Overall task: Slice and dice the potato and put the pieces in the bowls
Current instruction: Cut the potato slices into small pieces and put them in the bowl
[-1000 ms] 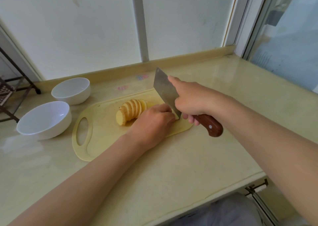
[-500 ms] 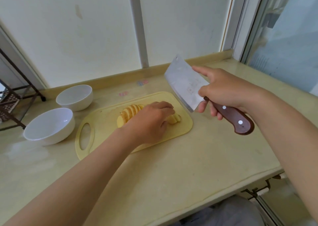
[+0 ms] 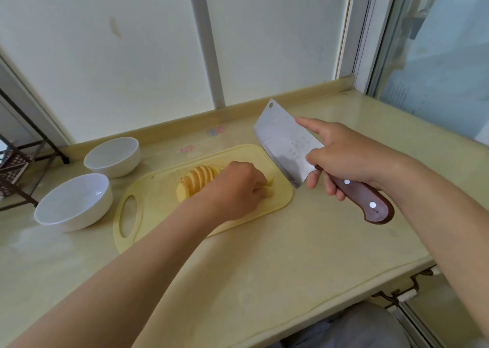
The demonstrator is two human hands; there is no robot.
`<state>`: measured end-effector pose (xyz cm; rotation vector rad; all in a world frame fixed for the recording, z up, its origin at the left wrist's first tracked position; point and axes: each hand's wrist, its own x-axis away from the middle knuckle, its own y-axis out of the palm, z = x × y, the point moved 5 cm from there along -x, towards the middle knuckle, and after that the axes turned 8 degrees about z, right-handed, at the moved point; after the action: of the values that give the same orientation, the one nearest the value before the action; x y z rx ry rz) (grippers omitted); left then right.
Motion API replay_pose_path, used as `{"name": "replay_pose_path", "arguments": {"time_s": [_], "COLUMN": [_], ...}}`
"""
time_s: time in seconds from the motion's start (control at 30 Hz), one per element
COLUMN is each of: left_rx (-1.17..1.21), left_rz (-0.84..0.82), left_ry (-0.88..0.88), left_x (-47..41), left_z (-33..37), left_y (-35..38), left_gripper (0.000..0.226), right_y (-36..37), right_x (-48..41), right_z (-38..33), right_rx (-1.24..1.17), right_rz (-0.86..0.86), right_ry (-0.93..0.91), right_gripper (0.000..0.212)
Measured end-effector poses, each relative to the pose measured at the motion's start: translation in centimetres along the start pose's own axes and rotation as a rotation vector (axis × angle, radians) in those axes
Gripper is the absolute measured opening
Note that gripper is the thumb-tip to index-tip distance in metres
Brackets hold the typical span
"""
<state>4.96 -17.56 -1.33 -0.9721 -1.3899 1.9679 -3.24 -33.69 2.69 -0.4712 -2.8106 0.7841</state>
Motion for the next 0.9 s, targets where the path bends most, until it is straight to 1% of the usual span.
{"name": "replay_pose_path", "arguments": {"time_s": [0.07, 0.13, 0.2, 0.3, 0.43, 0.6, 0.7, 0.9], "left_rx": [-0.012, 0.012, 0.057, 0.109, 0.148, 0.121, 0.151, 0.115], "left_rz": [0.015, 0.050, 0.096, 0.147, 0.123, 0.189, 0.223, 0.229], "left_ry": [-0.085, -0.151, -0.202, -0.229, -0.188, -0.140, -0.109, -0.054], "left_x": [0.2, 0.4, 0.7, 1.3, 1.9, 2.1, 2.2, 1.5], "left_z": [0.4, 0.7, 0.6, 0.0, -0.1, 0.3, 0.3, 0.1], "left_y": [0.0, 0.0, -0.2, -0.6, -0.8, -0.8, -0.6, -0.6], "left_gripper": [0.024, 0.025, 0.021, 0.016, 0.016, 0.011, 0.010, 0.013], "right_y": [0.3, 0.6, 0.7, 0.7, 1.2, 2.5, 2.9, 3.3], "right_x": [0.0, 0.0, 0.2, 0.6, 1.4, 2.0, 2.2, 2.3], "right_z": [0.0, 0.0, 0.0, -0.2, -1.2, -2.2, -2.5, -2.8], "right_rx": [0.008, 0.020, 0.028, 0.065, 0.136, 0.203, 0.245, 0.288], "right_rz": [-0.015, -0.021, -0.021, -0.022, -0.020, -0.042, -0.048, -0.034], "right_ry": [-0.004, -0.011, -0.015, -0.033, -0.068, -0.086, -0.089, -0.081], "right_gripper": [0.087, 0.087, 0.087, 0.086, 0.087, 0.087, 0.089, 0.091]}}
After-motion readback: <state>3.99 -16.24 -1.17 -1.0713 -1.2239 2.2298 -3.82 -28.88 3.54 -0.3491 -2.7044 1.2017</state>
